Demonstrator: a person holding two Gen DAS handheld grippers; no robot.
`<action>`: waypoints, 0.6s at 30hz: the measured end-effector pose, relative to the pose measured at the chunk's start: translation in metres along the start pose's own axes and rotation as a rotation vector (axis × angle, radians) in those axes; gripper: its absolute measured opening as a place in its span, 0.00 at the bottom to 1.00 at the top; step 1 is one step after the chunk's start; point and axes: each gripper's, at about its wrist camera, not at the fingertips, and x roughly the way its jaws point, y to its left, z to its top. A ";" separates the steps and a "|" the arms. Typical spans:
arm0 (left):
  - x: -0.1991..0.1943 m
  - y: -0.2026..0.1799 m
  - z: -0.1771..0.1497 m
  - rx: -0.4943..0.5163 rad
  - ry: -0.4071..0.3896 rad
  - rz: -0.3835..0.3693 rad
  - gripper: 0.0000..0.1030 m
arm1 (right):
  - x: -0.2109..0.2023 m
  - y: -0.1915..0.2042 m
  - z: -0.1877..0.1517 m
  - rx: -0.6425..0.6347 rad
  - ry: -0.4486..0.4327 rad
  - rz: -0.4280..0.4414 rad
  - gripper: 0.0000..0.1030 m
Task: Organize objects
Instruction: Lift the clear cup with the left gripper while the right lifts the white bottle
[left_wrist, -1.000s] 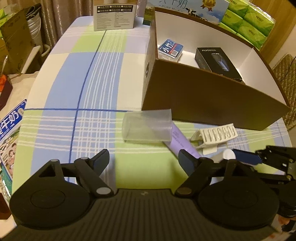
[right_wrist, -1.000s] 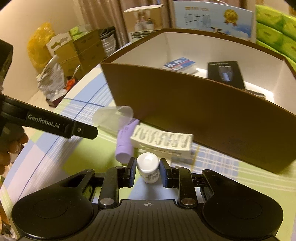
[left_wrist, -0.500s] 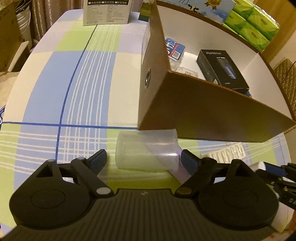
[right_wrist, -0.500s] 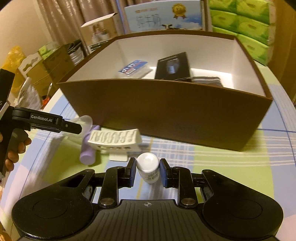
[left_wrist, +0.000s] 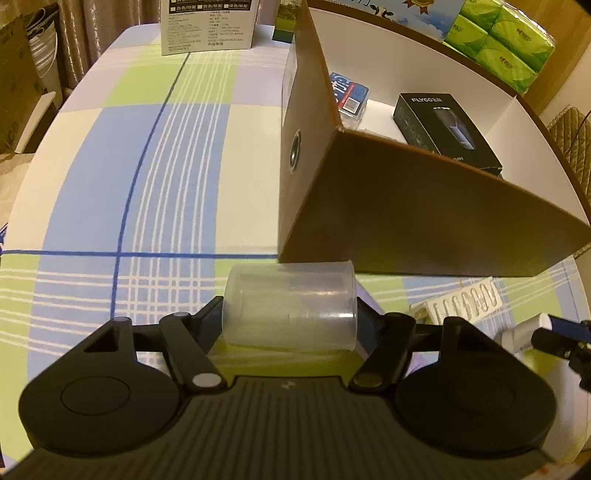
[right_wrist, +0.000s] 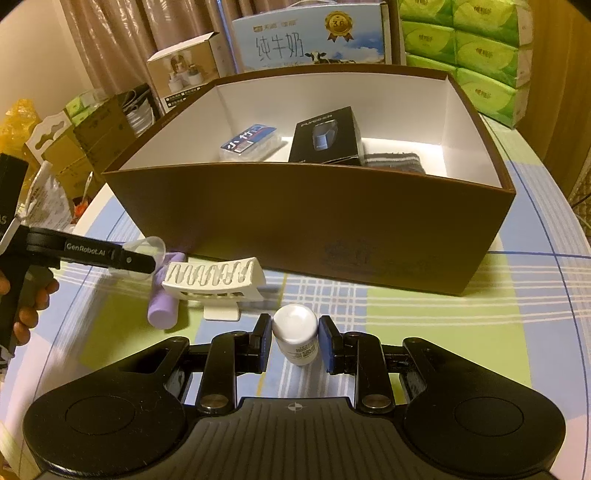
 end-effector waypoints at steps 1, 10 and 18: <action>-0.002 0.001 -0.002 0.000 -0.003 0.004 0.66 | -0.001 0.000 0.000 0.001 0.000 0.000 0.24; -0.026 0.011 -0.025 -0.028 -0.017 0.034 0.66 | -0.013 0.000 -0.006 0.008 -0.010 0.004 0.24; -0.058 0.014 -0.042 -0.063 -0.044 0.032 0.66 | -0.031 0.005 -0.007 0.000 -0.040 0.021 0.24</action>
